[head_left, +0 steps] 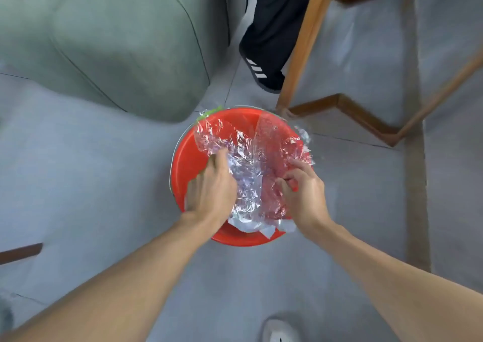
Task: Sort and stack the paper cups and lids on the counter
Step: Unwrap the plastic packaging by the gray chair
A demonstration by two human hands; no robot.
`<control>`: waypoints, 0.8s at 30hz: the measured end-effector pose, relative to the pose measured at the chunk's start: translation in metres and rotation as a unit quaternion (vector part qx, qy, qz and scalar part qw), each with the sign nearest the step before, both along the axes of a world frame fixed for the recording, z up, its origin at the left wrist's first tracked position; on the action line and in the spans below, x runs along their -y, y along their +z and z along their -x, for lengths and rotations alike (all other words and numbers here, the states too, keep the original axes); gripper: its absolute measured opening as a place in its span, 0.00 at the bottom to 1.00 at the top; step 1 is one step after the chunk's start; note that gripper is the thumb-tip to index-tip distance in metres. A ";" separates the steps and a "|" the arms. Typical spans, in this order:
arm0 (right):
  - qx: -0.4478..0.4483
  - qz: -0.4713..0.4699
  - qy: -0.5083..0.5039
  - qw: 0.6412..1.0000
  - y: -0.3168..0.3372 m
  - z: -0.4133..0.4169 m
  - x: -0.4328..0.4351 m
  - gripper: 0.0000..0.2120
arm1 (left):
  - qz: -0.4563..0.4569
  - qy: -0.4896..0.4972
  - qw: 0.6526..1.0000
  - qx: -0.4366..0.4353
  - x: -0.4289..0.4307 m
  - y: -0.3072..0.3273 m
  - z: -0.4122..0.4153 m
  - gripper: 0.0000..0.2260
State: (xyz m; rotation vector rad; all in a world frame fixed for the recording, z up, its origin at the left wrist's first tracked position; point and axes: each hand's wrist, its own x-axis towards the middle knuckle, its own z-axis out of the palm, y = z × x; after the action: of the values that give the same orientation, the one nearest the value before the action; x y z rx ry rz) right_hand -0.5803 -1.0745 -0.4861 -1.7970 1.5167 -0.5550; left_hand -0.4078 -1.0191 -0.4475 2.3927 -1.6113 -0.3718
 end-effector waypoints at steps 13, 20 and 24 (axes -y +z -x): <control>-0.183 0.111 0.062 0.975 -0.051 -0.026 0.011 0.33 | -0.163 -0.103 0.980 0.043 -0.005 -0.072 -0.030 0.44; -0.024 -0.299 0.107 0.948 -0.057 -0.041 0.027 0.43 | -0.309 -0.057 0.940 -0.129 0.018 -0.087 -0.040 0.33; -0.105 -0.213 0.172 0.956 -0.032 -0.043 0.016 0.38 | -0.230 -0.051 0.961 -0.146 0.009 -0.057 -0.045 0.28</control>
State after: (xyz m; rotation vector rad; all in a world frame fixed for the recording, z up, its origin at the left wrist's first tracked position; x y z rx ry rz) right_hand -0.5377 -1.0910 -0.5176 -1.7516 1.2901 0.1320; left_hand -0.3632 -1.0278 -0.5045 2.4068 -1.6484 -1.1765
